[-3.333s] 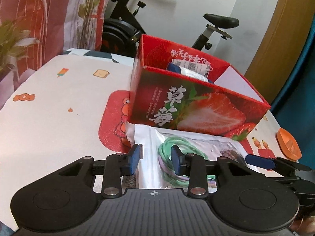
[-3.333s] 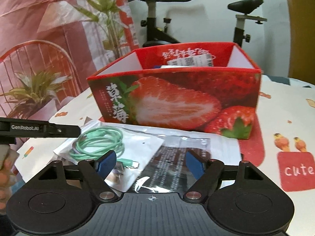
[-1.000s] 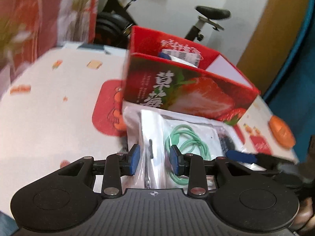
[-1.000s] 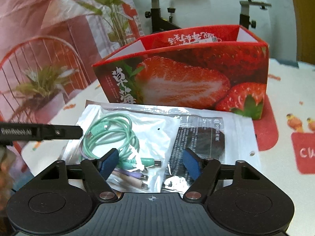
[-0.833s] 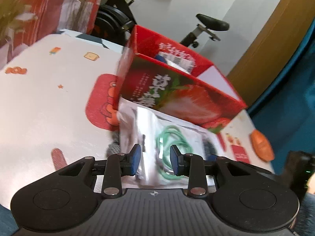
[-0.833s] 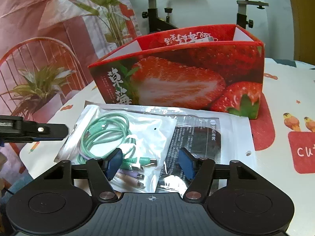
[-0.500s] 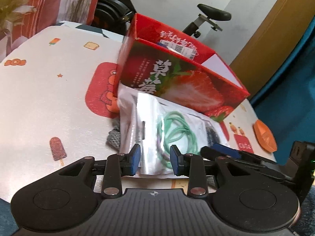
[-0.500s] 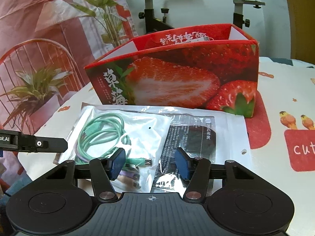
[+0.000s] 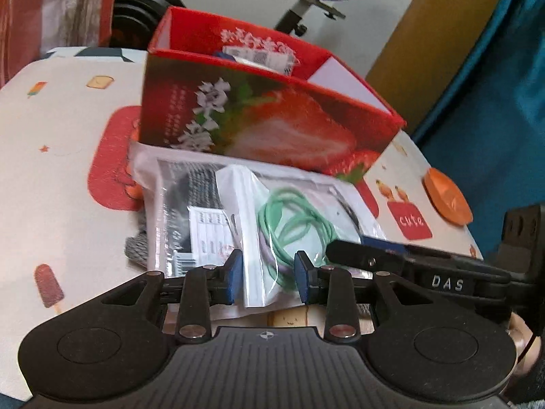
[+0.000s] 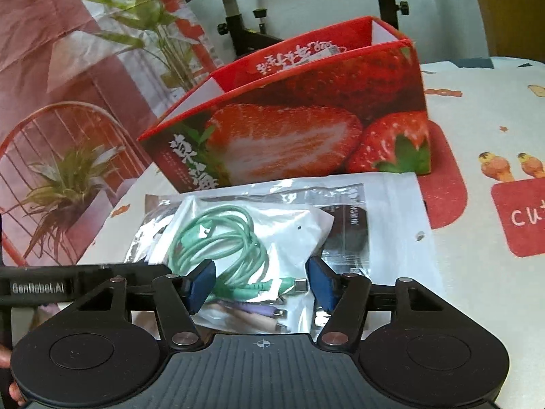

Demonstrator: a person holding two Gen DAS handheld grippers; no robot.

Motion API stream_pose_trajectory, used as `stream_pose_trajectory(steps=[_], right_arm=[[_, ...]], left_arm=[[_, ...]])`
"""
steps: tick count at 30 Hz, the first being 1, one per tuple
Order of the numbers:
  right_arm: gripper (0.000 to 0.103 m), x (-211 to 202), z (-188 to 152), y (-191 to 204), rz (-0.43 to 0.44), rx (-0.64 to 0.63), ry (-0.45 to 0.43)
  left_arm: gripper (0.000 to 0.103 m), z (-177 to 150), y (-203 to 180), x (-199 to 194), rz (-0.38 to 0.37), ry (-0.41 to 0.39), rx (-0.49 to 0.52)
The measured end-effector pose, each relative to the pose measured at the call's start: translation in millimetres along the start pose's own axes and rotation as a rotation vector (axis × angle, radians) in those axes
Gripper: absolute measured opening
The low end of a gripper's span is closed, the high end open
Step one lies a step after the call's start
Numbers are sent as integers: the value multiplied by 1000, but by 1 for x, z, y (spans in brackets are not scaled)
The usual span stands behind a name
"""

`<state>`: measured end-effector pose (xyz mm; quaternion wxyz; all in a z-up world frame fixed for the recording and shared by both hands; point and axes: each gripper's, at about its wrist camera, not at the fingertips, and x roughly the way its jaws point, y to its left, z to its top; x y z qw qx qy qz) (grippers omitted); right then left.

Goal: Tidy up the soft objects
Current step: 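Lift the cable bag with both grippers and carry it over the red box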

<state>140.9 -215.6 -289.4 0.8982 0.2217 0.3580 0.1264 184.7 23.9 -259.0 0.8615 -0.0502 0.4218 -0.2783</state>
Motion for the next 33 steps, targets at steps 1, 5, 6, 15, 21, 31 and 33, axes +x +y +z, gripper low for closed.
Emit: stream_pose_trajectory(steps=[1, 5, 6, 15, 21, 31, 33], right_arm=[[57, 0, 0, -1, -2, 1, -4], [46, -2, 1, -6, -1, 19, -10], [45, -2, 2, -8, 1, 28, -11], [40, 2, 3, -13, 3, 55, -19], [37, -2, 3, -2, -25, 3, -33], [31, -21, 11, 17, -31, -88, -100], [31, -21, 11, 20, -33, -93, -97]], left_arm=[[34, 0, 0, 2, -1, 7, 0], [35, 1, 6, 1, -6, 26, -13], [35, 2, 7, 1, -5, 29, -11], [35, 12, 9, 14, 13, 11, -44], [36, -3, 1, 7, 27, -27, -86], [39, -9, 0, -11, -26, -93, -111], [38, -11, 2, -13, -29, -100, -121]])
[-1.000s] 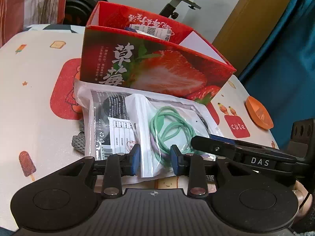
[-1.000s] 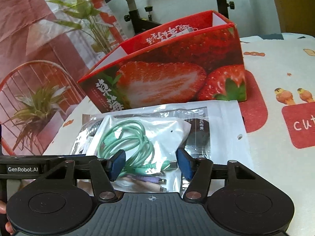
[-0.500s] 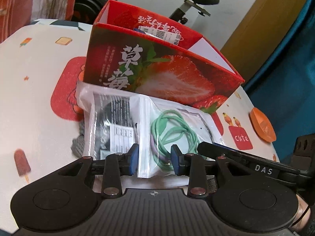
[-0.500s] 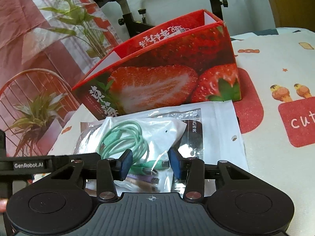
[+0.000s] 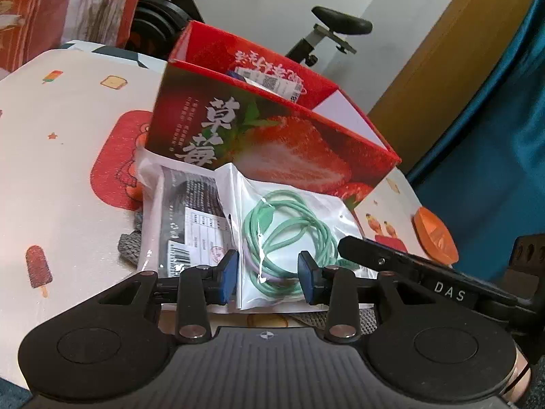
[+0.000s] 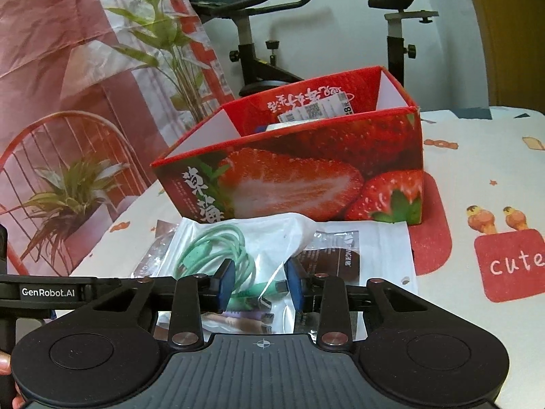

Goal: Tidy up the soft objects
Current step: 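Lift the cable bag with both grippers and carry it over the red box, then lower the cable bag into the red box and open both grippers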

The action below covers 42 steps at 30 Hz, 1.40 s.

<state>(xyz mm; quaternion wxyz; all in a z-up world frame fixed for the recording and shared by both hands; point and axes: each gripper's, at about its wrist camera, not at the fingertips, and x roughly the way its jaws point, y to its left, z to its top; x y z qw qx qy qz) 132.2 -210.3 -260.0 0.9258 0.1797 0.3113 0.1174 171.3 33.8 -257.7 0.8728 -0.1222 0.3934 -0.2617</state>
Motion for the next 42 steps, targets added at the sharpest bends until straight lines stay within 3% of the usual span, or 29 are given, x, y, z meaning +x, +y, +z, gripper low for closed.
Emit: stream_pose_trajectory(steps=[2, 9, 14, 24, 33, 38, 42], right_arm=[[31, 0, 1, 3, 0, -15, -2], [22, -3, -2, 7, 1, -20, 4], [19, -7, -5, 12, -7, -41, -10], [18, -16, 9, 16, -3, -56, -79], [18, -14, 68, 28, 52, -53, -103], [18, 1, 105, 24, 56, -44, -103], [18, 21, 130, 19, -2, -67, -106]], left_arm=[[24, -1, 3, -3, 6, -16, -11], [14, -8, 32, 3, -10, 14, -179], [13, -6, 21, -5, 27, -35, -99], [13, 1, 11, -24, -11, -127, -62], [13, 53, 6, -46, -57, -232, -44], [13, 88, 4, -33, -59, -249, -40], [13, 114, 11, -9, -76, -213, -45]])
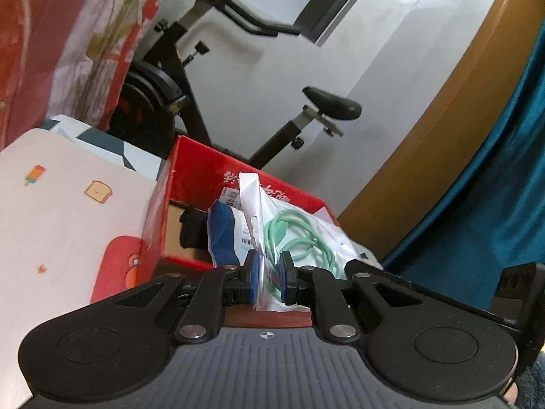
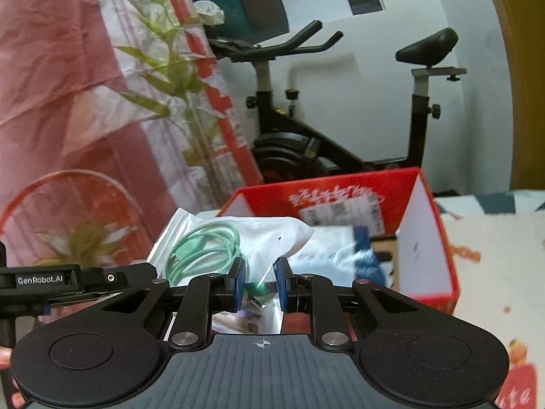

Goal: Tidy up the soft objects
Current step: 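Lower the cable bag into the red box and open both grippers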

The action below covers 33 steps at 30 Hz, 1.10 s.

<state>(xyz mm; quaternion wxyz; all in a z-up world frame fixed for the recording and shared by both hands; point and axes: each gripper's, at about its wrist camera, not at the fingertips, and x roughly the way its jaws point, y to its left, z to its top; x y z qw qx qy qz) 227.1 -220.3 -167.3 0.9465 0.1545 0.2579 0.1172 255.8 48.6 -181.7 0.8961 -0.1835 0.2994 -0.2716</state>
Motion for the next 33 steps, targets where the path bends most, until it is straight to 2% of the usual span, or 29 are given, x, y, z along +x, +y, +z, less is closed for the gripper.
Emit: stream_pose_trajectory(steps=[5, 8, 11, 14, 20, 23, 27, 30, 33], right_arm=[[18, 29, 15, -15, -47, -13, 0], [18, 49, 19, -33, -75, 20, 28], [17, 71, 20, -55, -104, 56, 73], [17, 94, 19, -72, -126, 68, 156], [18, 129, 15, -85, -178, 50, 331], [16, 135, 13, -95, -232, 96, 336], [16, 136, 11, -94, -235, 90, 346], [18, 133, 13, -92, -240, 95, 341], [20, 124, 19, -84, -251, 51, 317]], left_arm=[[14, 17, -4, 44, 64, 53, 52], [14, 20, 1, 72, 87, 105, 13], [14, 19, -1, 96, 119, 150, 39], [14, 18, 0, 115, 155, 219, 47], [14, 19, 7, 127, 162, 318, 63], [14, 18, 11, 130, 173, 331, 74], [14, 17, 11, 129, 181, 328, 93], [20, 18, 2, 123, 179, 302, 156], [44, 20, -8, 115, 172, 274, 198]])
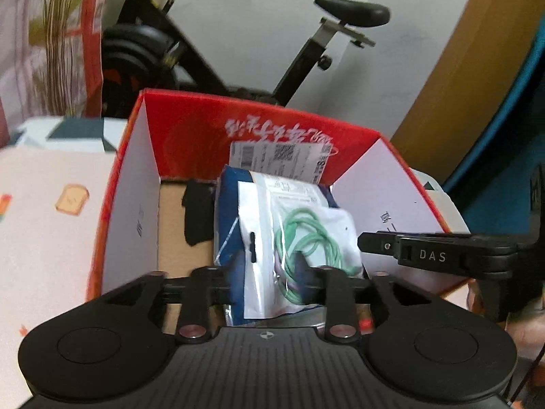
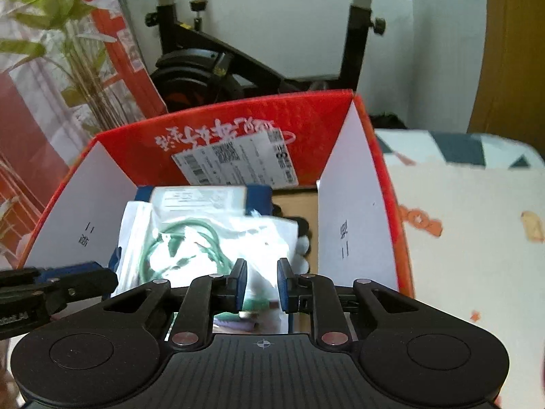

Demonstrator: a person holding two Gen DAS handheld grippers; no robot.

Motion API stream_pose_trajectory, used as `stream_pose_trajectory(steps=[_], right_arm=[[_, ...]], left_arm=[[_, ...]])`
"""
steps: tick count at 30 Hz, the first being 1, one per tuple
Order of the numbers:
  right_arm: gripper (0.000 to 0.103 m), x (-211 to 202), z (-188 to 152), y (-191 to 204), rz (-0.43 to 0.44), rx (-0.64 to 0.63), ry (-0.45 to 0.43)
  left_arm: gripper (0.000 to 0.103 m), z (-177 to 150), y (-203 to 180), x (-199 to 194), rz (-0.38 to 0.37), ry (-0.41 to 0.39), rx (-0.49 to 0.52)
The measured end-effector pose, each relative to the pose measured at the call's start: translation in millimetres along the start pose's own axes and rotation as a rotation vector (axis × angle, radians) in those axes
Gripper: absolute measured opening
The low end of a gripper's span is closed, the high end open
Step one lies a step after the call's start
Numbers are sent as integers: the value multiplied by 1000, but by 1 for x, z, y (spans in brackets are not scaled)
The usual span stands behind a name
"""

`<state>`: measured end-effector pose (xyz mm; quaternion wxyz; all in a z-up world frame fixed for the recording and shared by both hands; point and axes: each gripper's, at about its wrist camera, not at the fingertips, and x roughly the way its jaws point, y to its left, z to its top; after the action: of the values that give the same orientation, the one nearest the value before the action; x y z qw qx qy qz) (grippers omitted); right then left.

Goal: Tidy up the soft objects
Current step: 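Lower the cable bag into the red box and open both grippers, then move both tools back toward the black printed plastic bag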

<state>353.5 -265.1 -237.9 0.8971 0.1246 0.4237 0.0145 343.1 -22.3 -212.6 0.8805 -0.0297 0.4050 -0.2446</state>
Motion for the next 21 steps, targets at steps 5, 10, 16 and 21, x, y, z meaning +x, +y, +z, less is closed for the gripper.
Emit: stream_pose_trajectory(steps=[5, 10, 16, 21], right_arm=[[35, -33, -7, 23, -42, -175, -87], [88, -64, -23, 28, -47, -182, -178], [103, -85, -53, 17, -15, -93, -222], [103, -103, -84, 15, 5, -74, -301]], left_arm=[[59, -8, -10, -24, 39, -72, 56], [91, -17, -16, -49, 75, -141, 54], [100, -37, -16, -82, 147, -206, 67], [103, -55, -13, -102, 173, -250, 43]])
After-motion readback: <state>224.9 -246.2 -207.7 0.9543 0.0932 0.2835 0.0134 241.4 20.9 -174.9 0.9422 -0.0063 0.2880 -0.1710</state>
